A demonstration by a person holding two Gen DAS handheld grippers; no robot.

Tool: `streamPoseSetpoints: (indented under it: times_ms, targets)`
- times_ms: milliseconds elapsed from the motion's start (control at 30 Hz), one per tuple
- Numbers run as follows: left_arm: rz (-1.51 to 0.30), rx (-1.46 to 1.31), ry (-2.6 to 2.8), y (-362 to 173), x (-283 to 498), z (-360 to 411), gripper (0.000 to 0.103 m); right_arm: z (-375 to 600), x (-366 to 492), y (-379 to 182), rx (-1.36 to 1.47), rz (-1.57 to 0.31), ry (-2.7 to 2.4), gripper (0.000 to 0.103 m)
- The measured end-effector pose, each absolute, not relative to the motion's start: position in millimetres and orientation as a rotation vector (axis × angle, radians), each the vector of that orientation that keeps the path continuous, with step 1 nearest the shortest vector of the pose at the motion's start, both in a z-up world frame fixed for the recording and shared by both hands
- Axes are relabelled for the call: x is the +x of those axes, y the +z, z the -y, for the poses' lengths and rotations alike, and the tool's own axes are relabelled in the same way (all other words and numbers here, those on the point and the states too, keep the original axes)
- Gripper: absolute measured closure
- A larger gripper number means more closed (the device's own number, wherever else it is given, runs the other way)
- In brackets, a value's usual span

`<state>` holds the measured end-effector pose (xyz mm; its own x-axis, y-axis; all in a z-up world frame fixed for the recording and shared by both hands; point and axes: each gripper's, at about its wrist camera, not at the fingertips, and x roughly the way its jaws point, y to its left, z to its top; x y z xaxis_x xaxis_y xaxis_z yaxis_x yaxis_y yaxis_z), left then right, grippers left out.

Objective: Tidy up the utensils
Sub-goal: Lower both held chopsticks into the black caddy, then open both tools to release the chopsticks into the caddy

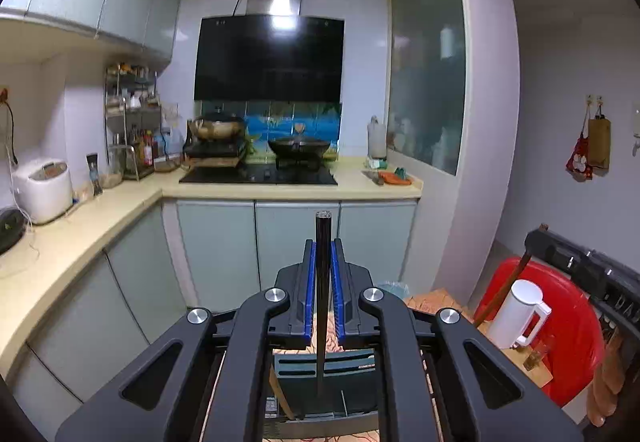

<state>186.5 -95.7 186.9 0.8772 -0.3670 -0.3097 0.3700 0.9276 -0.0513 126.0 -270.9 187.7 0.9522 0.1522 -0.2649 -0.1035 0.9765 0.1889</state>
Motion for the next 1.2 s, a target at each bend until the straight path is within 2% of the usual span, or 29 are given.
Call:
streamPoseSetpoints:
  times_ms: [267,600,700,767,800,833,1000,1067,1200]
  targets:
    - [-0.387,0.039,-0.383,146.3,199.2,96.1,0.096,257.8,146.3,155.1,0.134,-0.358,0.116,0.096]
    - [-0.402,0.04,-0.389,134.9,193.1,83.0,0.095,252.7,151.6,125.4,0.126,-0.423,0.138,0.095]
    - [-0.405,0.023,-0.386,136.9,191.6,77.0,0.08,251.3,150.2,122.5,0.126,-0.43,0.148,0.092]
    - [-0.399,0.013,-0.383,139.7,189.9,73.5,0.062,252.1,148.9,122.0,0.124,-0.431,0.146,0.08]
    - [-0.39,0.01,-0.379,141.5,187.2,71.1,0.058,253.3,148.1,122.4,0.129,-0.427,0.137,0.067]
    - [-0.384,0.009,-0.379,142.4,185.1,69.8,0.054,255.5,146.3,122.8,0.141,-0.418,0.126,0.061]
    - [-0.368,0.001,-0.392,146.0,172.9,63.6,0.044,261.7,138.4,124.1,0.153,-0.407,0.116,0.061]
    - [-0.362,-0.002,-0.398,145.5,166.0,60.9,0.036,263.0,132.3,126.0,0.143,-0.397,0.109,0.061]
    - [-0.357,0.003,-0.411,138.2,148.9,55.5,0.033,266.5,115.7,128.1,0.126,-0.375,0.099,0.06]
